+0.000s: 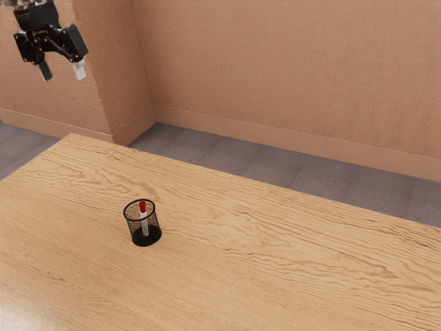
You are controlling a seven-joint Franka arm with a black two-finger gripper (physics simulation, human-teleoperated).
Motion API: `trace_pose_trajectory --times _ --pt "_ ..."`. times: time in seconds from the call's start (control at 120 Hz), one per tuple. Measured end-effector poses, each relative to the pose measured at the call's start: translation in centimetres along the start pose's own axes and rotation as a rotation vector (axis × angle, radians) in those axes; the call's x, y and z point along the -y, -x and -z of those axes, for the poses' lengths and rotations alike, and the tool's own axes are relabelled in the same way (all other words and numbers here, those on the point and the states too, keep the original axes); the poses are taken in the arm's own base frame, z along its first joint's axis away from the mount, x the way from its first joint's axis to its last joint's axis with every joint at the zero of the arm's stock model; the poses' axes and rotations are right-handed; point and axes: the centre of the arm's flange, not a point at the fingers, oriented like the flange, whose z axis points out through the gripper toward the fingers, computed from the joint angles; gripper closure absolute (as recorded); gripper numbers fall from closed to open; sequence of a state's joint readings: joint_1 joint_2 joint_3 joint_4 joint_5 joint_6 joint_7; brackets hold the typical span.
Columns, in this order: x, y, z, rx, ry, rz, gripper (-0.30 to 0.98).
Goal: Take the marker out of the pen holder and place it to the left of the pen holder.
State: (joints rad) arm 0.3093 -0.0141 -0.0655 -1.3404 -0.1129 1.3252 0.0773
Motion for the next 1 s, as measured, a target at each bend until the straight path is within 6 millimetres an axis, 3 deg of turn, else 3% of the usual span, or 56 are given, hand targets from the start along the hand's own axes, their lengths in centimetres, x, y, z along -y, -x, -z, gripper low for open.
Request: trace_pose_trajectory --times 0.083,0.142,0.175,0.208,0.267,0.3,0.35,0.433,0.517,0.65,0.783,0.925,1.0 --pt "0.6 -0.7 -1.2 0.008 -0.016 0.017 0.00" --pt "1.3 -2.6 -3.4 0.033 -0.056 0.029 0.00" --pt "0.5 -3.9 -4.8 0.043 -0.081 0.018 0.00" --pt "-2.7 -5.3 -6.7 0.054 -0.102 -0.035 0.00" --pt "-12.8 -6.8 -11.3 0.079 -0.128 -0.188 0.00" --pt "-17.0 -6.7 -14.1 0.095 -0.138 -0.249 0.00" --pt "-19.9 -6.1 -18.2 0.120 -0.142 -0.283 0.00" --pt "-22.6 -4.9 -23.0 0.145 -0.139 -0.292 0.00" --pt "-22.7 -3.9 -27.2 0.169 -0.142 -0.253 0.00" --pt "-21.1 -2.0 -31.1 0.184 -0.135 -0.173 0.00" --pt "-19.0 0.5 -29.7 0.117 -0.120 -0.092 0.00" --pt "-15.6 2.4 -34.6 0.134 -0.131 0.002 0.00" --pt "-14.4 2.3 -35.2 0.103 -0.125 0.039 0.00"
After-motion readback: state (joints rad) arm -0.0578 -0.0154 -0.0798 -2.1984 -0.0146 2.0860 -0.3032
